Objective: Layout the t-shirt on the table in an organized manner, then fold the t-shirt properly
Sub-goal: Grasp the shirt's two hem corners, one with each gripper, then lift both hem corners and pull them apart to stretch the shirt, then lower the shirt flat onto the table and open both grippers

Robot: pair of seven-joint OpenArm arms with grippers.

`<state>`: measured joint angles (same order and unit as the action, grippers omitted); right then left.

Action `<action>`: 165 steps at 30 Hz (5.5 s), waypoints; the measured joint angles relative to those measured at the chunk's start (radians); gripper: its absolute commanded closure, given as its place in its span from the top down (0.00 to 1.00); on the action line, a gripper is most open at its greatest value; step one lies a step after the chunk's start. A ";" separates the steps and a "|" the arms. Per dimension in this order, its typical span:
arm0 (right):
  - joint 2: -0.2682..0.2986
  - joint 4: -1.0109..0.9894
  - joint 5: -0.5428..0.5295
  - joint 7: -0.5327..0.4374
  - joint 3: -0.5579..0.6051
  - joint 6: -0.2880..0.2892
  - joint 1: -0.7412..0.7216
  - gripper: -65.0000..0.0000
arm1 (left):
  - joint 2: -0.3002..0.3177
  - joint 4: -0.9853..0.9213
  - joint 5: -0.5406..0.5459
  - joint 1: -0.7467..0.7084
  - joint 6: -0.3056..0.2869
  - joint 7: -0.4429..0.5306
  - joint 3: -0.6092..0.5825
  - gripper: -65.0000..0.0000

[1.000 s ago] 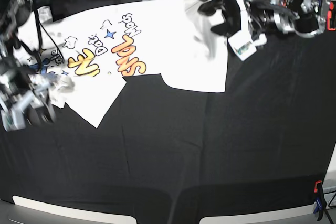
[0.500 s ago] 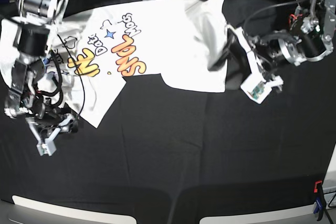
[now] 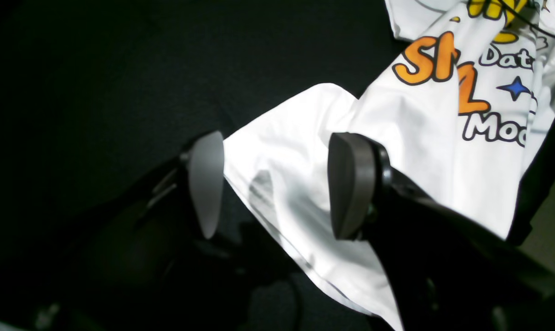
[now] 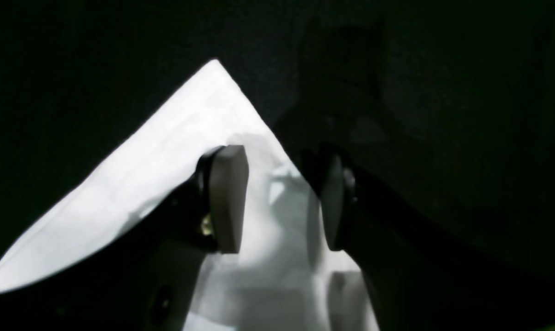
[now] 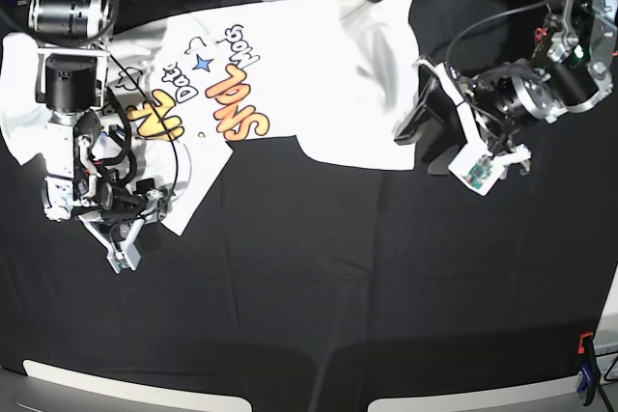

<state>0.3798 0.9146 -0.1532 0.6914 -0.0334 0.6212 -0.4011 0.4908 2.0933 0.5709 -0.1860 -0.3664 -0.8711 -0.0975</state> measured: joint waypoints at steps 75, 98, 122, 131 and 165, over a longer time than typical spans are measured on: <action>0.059 0.080 -0.076 0.115 -0.087 -0.031 -0.069 0.00 | -0.119 -0.845 0.029 0.348 -0.089 -0.020 0.001 0.00; 0.088 0.080 0.105 0.129 -0.087 -0.219 -0.308 0.00 | -0.067 -0.737 -0.080 0.537 0.034 -0.039 0.000 0.00; -0.006 0.080 0.101 -0.047 -0.087 -0.275 -0.312 0.00 | -0.067 -0.758 -0.392 0.539 0.045 0.452 -0.002 0.00; -0.021 0.066 0.124 -0.075 -0.089 -0.311 -0.375 0.00 | -0.086 -0.992 -0.394 0.635 0.042 0.526 -0.002 0.00; -0.033 -0.324 0.285 -0.489 -0.091 -0.397 -0.560 0.50 | -0.192 -1.503 -0.509 0.959 -0.010 0.626 -0.001 0.00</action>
<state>0.3466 0.5907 0.1314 0.2028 -0.1246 0.2237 -0.9615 0.2989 0.5907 0.0620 0.7731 -0.3759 -0.2455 -0.0982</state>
